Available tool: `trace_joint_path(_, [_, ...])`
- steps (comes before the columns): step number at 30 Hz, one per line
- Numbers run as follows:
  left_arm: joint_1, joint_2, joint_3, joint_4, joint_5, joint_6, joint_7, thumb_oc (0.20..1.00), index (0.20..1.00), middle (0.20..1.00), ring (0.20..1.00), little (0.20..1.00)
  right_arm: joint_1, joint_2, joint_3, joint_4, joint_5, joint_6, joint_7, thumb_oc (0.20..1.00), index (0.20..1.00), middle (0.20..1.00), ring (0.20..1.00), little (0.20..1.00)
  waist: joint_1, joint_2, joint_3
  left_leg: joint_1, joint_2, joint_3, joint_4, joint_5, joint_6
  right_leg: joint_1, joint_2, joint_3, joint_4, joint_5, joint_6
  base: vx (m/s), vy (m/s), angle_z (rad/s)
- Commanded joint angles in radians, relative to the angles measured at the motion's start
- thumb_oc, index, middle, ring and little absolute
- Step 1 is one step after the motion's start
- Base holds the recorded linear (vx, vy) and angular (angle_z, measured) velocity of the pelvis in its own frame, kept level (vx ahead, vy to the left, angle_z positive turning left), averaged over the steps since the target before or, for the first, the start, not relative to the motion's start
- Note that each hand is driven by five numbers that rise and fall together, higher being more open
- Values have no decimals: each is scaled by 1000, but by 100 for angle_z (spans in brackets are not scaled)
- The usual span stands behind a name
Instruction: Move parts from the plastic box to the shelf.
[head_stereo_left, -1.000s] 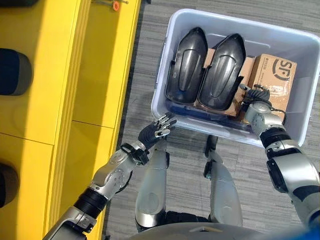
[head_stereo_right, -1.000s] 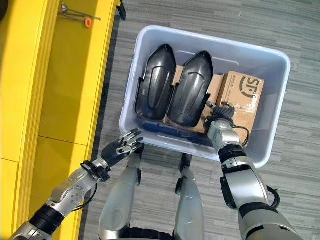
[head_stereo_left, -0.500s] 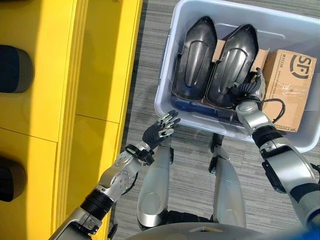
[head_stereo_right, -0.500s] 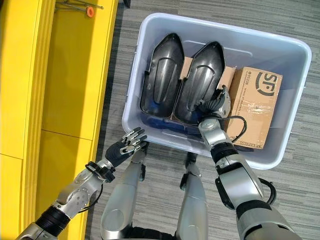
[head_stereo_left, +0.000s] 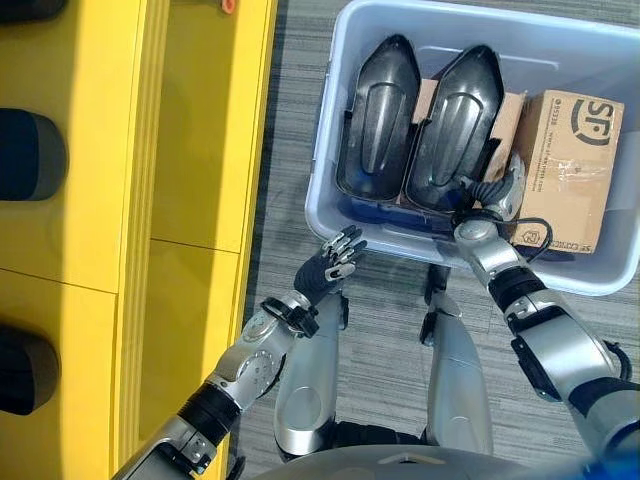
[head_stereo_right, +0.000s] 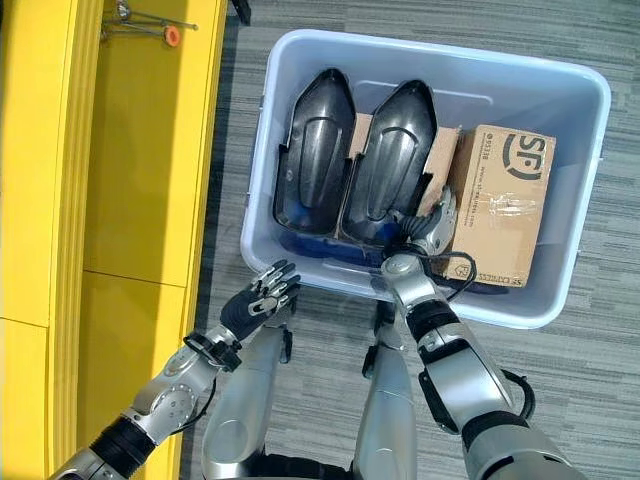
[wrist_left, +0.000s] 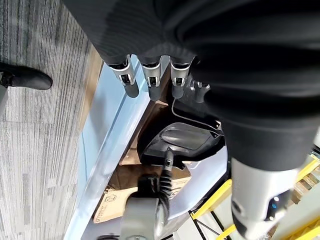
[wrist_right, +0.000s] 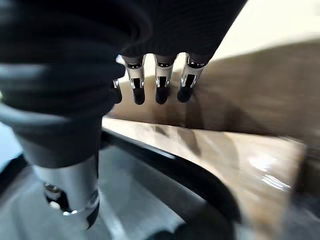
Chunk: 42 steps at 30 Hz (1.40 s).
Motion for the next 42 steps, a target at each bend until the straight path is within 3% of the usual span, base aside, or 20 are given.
trace_joint_path(1, [1,-32,-43,-56,-13,-39,32,1000,1000,1000,1000,1000,-2,-19,-30,-8,64,-83,-34,1000,1000,1000,1000,1000,4,17,-26,-13,-28,-33,49,-93,39,-2,11,-75,109,-93,-12,8,15,-4])
trace_joint_path(8, [-6,-55,-67,-55,-6,-66,72,1000,1000,1000,1000,1000,7,3,-61,-36,88,-131,-23,1000,1000,1000,1000,1000,-10,22,-26,-22,-23,-22,53,-93,40,-24,14,-70,127,-97,-16,3,23,-4])
trace_joint_path(17, [-13,-69,-61,-53,-20,-73,96,1000,1000,1000,1000,1000,-5,-6,-7,-85,-51,-52,48,1000,1000,1000,1000,1000,-19,37,-26,-41,-20,-16,71,-89,36,-51,13,-61,149,-98,-21,3,30,-6])
trace_joint_path(18, [-15,-66,-60,-49,-25,-67,84,1000,1000,1000,1000,1000,-25,-18,2,-70,-117,-19,32,1000,1000,1000,1000,1000,-15,38,-26,-44,-20,-17,75,-89,35,-54,12,-66,154,-99,-21,0,0,0])
trace_joint_path(24, [-5,-54,-81,-22,-31,-83,42,1000,1000,1000,1000,1000,-113,-78,75,-7,-347,33,54,1000,1000,1000,1000,1000,4,48,-26,-54,-23,-27,87,-90,35,-59,7,-78,172,-107,-21,3,-6,4])
trace_joint_path(37, [-1,-34,-67,-36,-36,-63,17,1000,1000,1000,1000,1000,-122,-49,100,42,-134,26,141,1000,1000,1000,1000,1000,25,49,-26,-66,-25,-43,83,-85,35,-68,10,-91,177,-110,-25,-2,-5,1])
trace_joint_path(40, [-7,-34,-66,-51,-34,-47,36,1000,1000,1000,1000,1000,-112,-18,76,59,83,5,136,1000,1000,1000,1000,1000,28,47,-26,-71,-24,-43,83,-83,35,-72,10,-95,178,-109,-26,0,0,0])
trace_joint_path(42, [-12,-39,-66,-51,-27,-45,44,1000,1000,1000,1000,1000,-104,-2,51,74,135,-17,138,1000,1000,1000,1000,1000,28,46,-26,-74,-22,-41,82,-83,35,-76,12,-96,179,-110,-26,-2,-5,2])
